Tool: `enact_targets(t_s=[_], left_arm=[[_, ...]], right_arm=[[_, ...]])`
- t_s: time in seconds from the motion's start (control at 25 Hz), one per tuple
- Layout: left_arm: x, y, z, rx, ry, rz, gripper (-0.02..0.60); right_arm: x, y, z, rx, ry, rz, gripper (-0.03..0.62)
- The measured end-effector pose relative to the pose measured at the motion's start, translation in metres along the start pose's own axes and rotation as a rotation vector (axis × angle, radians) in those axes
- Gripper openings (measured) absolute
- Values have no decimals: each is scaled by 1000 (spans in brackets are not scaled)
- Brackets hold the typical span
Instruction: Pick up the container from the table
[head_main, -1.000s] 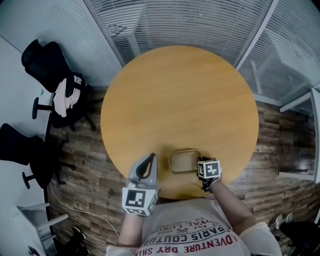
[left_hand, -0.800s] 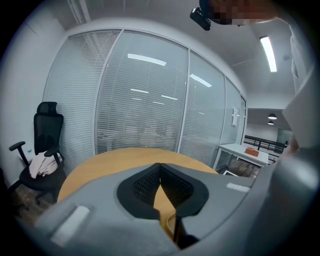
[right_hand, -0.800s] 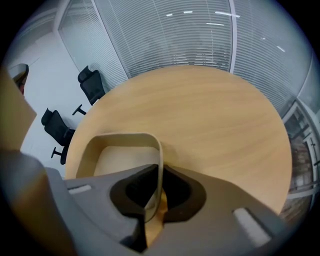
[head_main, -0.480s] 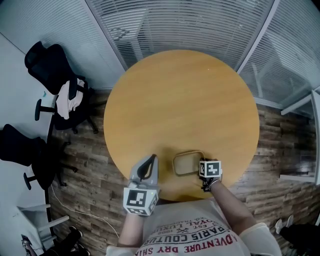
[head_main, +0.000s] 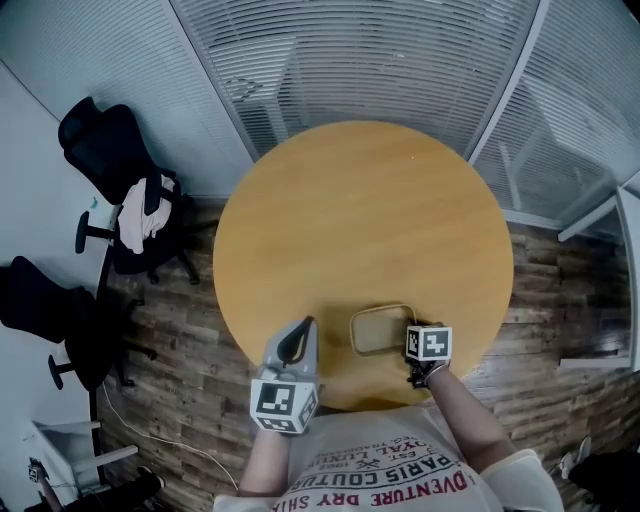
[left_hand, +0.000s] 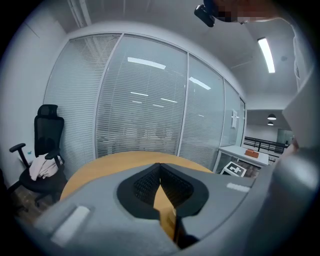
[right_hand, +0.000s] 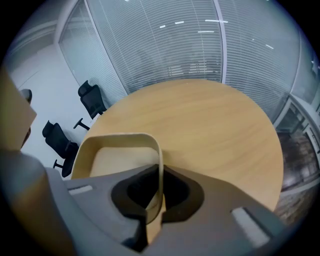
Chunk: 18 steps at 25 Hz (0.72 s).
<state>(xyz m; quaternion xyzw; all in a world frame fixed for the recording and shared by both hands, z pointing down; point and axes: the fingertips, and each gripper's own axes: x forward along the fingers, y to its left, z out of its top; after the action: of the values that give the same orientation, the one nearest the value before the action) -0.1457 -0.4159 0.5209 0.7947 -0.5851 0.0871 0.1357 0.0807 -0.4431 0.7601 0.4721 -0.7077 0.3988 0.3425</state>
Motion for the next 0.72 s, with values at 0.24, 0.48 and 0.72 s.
enact_targets(t_s=[0.24, 0.48, 0.72], left_arm=[[-10, -1, 6, -2, -26, 0, 6], [-16, -9, 16, -10, -56, -10, 6], [-22, -22, 30, 5, -103, -38, 6]], right_arm=[[-51, 21, 43, -55, -175, 36, 5], [-115, 49, 80, -153, -367, 64, 5], [-174, 69, 105, -215, -567, 50, 5]])
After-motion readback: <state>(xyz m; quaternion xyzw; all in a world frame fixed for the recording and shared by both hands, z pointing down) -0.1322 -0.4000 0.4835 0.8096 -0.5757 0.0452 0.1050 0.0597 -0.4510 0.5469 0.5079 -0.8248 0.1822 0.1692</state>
